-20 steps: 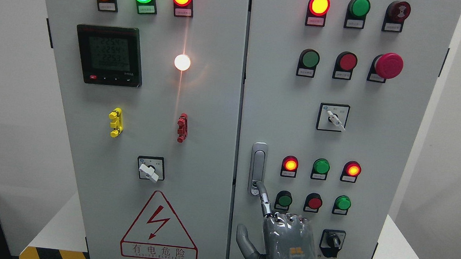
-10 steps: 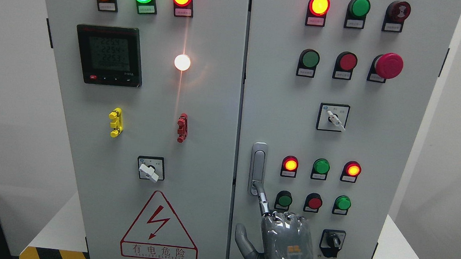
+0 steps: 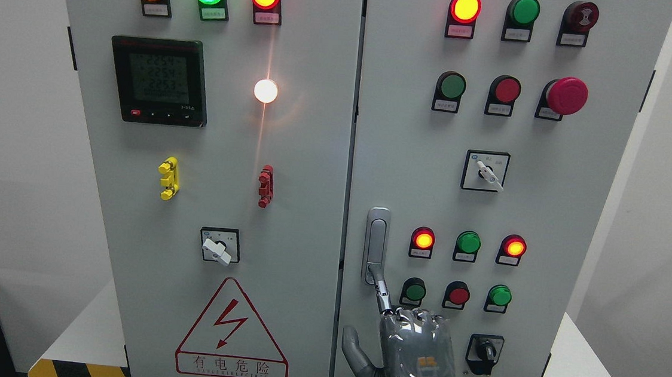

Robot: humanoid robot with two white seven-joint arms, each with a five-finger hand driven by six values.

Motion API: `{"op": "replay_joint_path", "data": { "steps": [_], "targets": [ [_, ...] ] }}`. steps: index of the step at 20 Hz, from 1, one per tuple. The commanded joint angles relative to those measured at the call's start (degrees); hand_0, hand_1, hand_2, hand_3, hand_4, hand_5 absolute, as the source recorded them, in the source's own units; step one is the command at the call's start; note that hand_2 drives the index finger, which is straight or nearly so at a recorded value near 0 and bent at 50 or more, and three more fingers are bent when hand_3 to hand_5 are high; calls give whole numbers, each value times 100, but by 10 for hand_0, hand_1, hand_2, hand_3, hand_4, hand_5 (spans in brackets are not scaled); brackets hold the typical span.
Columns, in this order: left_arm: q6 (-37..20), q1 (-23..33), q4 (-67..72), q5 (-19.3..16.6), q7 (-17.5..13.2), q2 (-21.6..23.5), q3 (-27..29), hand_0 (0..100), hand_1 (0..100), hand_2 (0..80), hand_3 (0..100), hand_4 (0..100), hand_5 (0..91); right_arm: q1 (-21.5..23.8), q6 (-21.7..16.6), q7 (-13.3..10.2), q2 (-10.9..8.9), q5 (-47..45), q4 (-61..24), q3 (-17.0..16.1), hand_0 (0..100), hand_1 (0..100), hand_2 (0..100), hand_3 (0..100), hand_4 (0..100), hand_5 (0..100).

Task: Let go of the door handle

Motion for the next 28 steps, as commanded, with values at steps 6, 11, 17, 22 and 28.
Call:
{"op": "replay_joint_path", "data": {
  "steps": [6, 11, 17, 22, 28],
  "targets": [
    [-1, 53, 6, -1, 2, -2, 0, 120, 556, 0, 0, 0, 0, -3, 34, 30, 0, 0, 121, -6, 479, 312, 0, 1000, 1000, 1000],
    [-1, 53, 6, -1, 2, -2, 0, 120, 556, 0, 0, 0, 0, -3, 43, 38, 0, 0, 156, -6, 478, 311, 0, 1000, 1000, 1000],
    [-1, 53, 6, -1, 2, 6, 0, 120, 556, 0, 0, 0, 0, 6, 43, 38, 0, 0, 209, -15, 478, 310, 0, 1000, 1000, 1000],
    [-1, 53, 6, -1, 2, -2, 0, 120, 556, 0, 0, 0, 0, 6, 43, 47, 0, 0, 244, -24, 479, 309, 0, 1000, 1000, 1000],
    [-1, 53, -3, 8, 2, -2, 0, 120, 556, 0, 0, 0, 0, -3, 43, 47, 0, 0, 332, -33, 478, 309, 0, 1000, 1000, 1000]
  ]
}}
